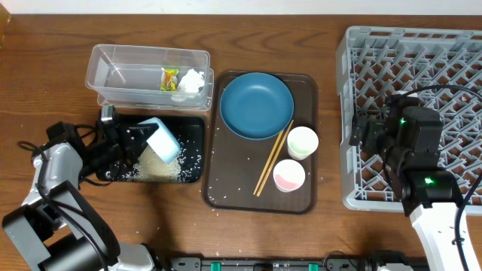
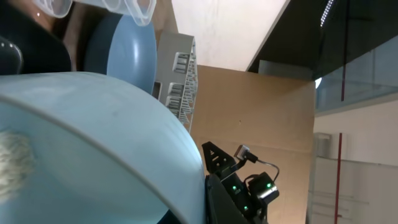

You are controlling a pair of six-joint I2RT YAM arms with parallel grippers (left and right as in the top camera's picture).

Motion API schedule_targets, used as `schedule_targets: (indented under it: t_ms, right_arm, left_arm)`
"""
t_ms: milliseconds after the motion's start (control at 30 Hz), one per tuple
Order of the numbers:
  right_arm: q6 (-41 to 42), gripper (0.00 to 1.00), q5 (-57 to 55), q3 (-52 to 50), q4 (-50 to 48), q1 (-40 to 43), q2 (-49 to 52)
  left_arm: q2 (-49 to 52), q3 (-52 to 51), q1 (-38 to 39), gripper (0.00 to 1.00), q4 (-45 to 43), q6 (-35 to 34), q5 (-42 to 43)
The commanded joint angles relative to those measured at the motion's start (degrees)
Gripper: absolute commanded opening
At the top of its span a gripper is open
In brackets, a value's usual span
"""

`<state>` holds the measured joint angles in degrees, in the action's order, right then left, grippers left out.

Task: Sort waste into correct bins and load items into the dishwasher rack
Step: 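Tip the rice bowl over the black tray with the left gripper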

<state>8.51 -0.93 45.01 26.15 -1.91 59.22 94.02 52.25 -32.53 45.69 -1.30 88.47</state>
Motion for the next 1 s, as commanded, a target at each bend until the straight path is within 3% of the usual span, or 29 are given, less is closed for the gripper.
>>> schedule_targets:
  t_ms: [0, 133, 233, 300, 333, 433, 467, 533, 600, 667, 800, 967]
  right_arm:
    - [-0.2, 0.99, -0.2, 1.1, 0.0, -0.5, -0.1]
    - [-0.2, 0.99, -0.2, 1.1, 0.1, -0.5, -0.1]
    - [-0.2, 0.99, -0.2, 1.1, 0.1, -0.5, -0.1]
    - [-0.2, 0.99, -0.2, 1.1, 0.1, -0.5, -0.1]
    - [-0.2, 0.99, -0.2, 1.1, 0.1, -0.5, -0.1]
    - [-0.2, 0.99, -0.2, 1.1, 0.0, -0.5, -0.1]
    - [-0.2, 0.99, -0.2, 1.1, 0.0, -0.5, -0.1]
    - [-0.2, 0.99, -0.2, 1.1, 0.1, -0.5, -0.1]
    - [-0.2, 0.99, -0.2, 1.1, 0.5, -0.5, -0.1]
    - [-0.2, 0.99, -0.2, 1.1, 0.3, -0.5, -0.1]
    - [-0.2, 0.99, -0.2, 1.1, 0.3, -0.5, -0.1]
    - [-0.2, 0.99, -0.2, 1.1, 0.2, -0.5, -0.1]
  left_arm:
    - [0.3, 0.0, -0.3, 0.06, -1.9, -2.5, 1.7]
    - [0.0, 0.0, -0.3, 0.06, -3.7, 7.2, -0.4]
    - [0.2, 0.0, -0.3, 0.06, -5.4, -2.0, -6.5]
    - [0.1, 0.1, 0.2, 0.06, -5.1, 2.6, 1.7]
    - [-0.2, 0.2, 0.3, 0.06, -5.4, 4.0, 1.5]
    - [-0.1, 0.2, 0.1, 0.06, -7.6, -1.0, -8.4]
    - [-0.1, 0.2, 0.0, 0.06, -7.6, -2.6, -7.5]
    - [-0.3, 0.4, 0.5, 0.06, -6.9, 3.3, 1.4]
    - [-0.6, 0.5, 0.9, 0.06, -8.7, 3.9, -1.6]
    - [-0.6, 0.5, 0.9, 0.06, -8.8, 0.1, -7.2]
    - [-1.6, 0.5, 2.5, 0.06, -8.5, 1.9, -1.6]
    - [-7.3, 0.6, 10.2, 0.06, -8.5, 1.9, -12.5]
